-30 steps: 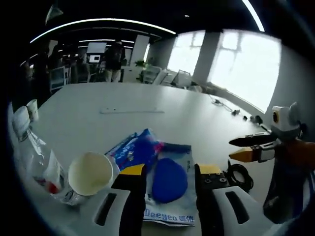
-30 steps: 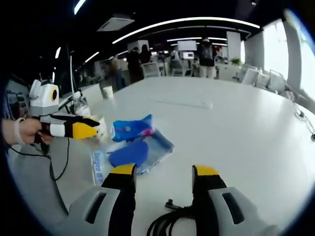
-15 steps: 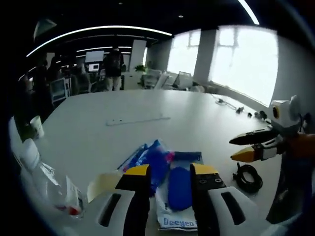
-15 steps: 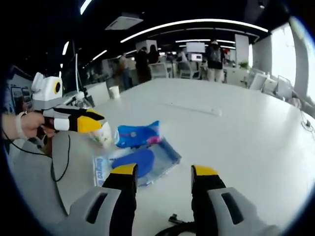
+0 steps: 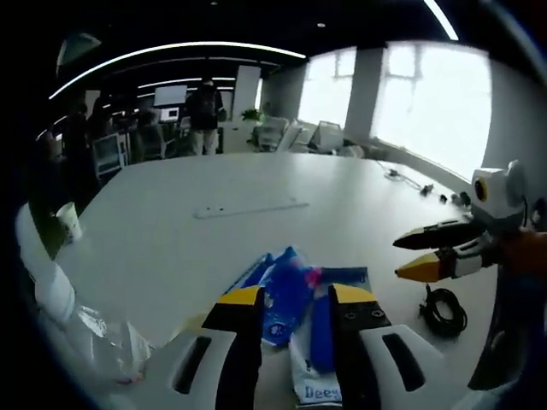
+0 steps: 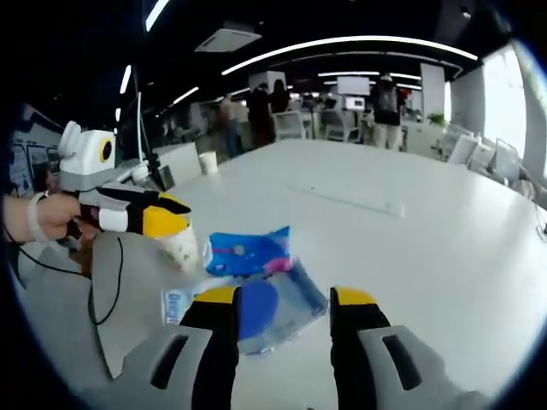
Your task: Arrange the tabletop items into an orderly group along one side of the table until the central work area is clear of visible clutter.
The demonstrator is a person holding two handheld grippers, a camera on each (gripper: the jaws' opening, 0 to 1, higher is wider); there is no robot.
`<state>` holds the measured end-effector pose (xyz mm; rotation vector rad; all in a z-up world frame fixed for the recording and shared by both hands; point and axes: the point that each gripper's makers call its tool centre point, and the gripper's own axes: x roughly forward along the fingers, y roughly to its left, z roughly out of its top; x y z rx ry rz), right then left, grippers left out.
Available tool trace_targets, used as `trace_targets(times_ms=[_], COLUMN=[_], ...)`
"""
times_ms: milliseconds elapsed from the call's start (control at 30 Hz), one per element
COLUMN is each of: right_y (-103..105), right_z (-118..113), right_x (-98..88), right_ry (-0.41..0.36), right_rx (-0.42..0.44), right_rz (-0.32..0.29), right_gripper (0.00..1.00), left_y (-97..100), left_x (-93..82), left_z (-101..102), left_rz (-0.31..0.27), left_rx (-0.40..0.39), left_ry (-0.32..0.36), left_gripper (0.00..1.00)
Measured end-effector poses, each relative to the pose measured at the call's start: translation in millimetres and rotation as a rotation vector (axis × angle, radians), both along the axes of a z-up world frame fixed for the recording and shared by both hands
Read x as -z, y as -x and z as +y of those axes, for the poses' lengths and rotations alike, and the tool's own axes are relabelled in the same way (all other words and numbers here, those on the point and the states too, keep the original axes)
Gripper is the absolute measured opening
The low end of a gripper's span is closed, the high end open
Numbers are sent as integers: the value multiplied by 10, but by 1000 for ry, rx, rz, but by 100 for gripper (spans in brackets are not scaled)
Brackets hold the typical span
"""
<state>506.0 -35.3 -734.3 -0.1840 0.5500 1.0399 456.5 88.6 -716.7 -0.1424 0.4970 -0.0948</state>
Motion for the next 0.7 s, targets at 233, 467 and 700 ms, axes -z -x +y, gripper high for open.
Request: trace_targets(times_ms=[233,467,700], right_y=[-84,-163,-256], right_z=[239,376,479], right_x=[54,56,105], right_ry=[5,-1,16], right_rx=[-44,-68,-97], right_rz=[0,-3,-17], right_gripper=[38,38,37], left_y=[-50,-107,-186], left_x=[18,55,94], left_z=[49,105,99], left_rz=[7,35,146], left_rx=[-2,16,166], left_ry=[-26,-73,-279], left_gripper=[23,23,17])
